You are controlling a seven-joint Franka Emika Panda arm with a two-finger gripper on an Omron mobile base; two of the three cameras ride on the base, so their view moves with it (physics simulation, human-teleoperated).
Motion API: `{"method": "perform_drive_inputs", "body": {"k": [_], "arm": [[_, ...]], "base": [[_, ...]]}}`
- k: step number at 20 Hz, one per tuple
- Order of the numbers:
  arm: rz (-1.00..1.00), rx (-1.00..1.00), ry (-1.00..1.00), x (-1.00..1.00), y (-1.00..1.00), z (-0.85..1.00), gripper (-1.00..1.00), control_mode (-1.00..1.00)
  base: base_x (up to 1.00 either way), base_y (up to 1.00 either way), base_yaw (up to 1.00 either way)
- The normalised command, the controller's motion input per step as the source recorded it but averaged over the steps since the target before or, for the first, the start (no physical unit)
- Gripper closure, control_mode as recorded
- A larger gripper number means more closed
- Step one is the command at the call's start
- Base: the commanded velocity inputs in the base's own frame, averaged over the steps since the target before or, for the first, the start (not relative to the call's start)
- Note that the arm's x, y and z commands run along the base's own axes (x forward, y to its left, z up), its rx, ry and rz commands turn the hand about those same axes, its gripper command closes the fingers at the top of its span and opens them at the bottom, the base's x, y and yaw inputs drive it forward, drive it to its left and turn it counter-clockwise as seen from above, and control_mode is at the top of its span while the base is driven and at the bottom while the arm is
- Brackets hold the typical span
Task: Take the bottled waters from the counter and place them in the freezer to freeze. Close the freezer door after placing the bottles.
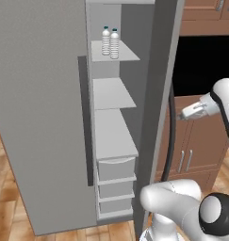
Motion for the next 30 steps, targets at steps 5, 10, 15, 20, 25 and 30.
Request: {"method": "perform_drive_inputs", "body": {"k": [5,10,15,20,25,30], "arm": [[0.00,0.00,0.00,0.16,0.52,-0.09,-1.00,-1.00],[-0.05,-0.04,0.00,0.22,0.65,-0.03,-1.00,-1.00],[-0.15,-0.07,0.00,0.31,0.75,0.00,-1.00,-1.00],[-0.20,-0.08,0.00,0.38,0.71,0.00,-1.00,-1.00],[-0.21,-0.06,0.00,0.40,0.50,0.00,-1.00,-1.00],[-0.16,-0.03,0.00,0.29,0.36,0.00,-1.00,-1.00]], "base": [[0.00,0.00,0.00],[0.00,0.00,0.00],[0.00,0.00,0.00],[0.00,0.00,0.00],[0.00,0.00,0.00],[0.00,0.00,0.00]]}}
